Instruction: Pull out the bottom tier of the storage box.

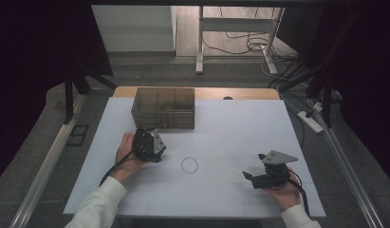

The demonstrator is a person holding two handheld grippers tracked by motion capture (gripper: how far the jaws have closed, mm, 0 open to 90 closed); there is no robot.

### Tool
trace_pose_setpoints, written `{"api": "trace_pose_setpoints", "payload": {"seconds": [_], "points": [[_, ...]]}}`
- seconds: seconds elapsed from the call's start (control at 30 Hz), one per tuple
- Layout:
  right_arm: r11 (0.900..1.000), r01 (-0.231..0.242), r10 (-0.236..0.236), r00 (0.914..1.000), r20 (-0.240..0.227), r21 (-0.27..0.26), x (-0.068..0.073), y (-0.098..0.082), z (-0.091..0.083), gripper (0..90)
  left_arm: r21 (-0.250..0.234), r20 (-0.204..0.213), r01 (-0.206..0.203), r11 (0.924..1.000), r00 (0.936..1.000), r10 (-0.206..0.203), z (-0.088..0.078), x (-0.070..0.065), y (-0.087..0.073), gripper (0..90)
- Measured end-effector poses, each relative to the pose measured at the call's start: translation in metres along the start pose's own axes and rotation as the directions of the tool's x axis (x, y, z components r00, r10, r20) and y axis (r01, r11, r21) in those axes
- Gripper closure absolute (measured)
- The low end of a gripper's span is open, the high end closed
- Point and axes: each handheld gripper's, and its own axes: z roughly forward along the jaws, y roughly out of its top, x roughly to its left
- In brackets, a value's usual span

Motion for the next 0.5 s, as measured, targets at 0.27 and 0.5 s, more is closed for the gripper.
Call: {"api": "trace_pose_setpoints", "payload": {"seconds": [0.27, 0.5], "points": [[1.000, 0.001, -0.001, 1.0000, 0.000, -0.001, 0.0001, 0.0000, 0.0001, 8.3, -0.009, -0.015, 0.003, 1.0000, 0.9999, -0.003, 0.0045, 0.0017, 0.0000, 19.9], [1.000, 0.000, 0.000, 1.0000, 0.002, 0.000, 0.0003, 0.0000, 0.0003, 8.3, -0.002, -0.025, 0.003, 1.0000, 0.9997, -0.003, 0.0096, 0.0028, -0.0001, 20.9]]}}
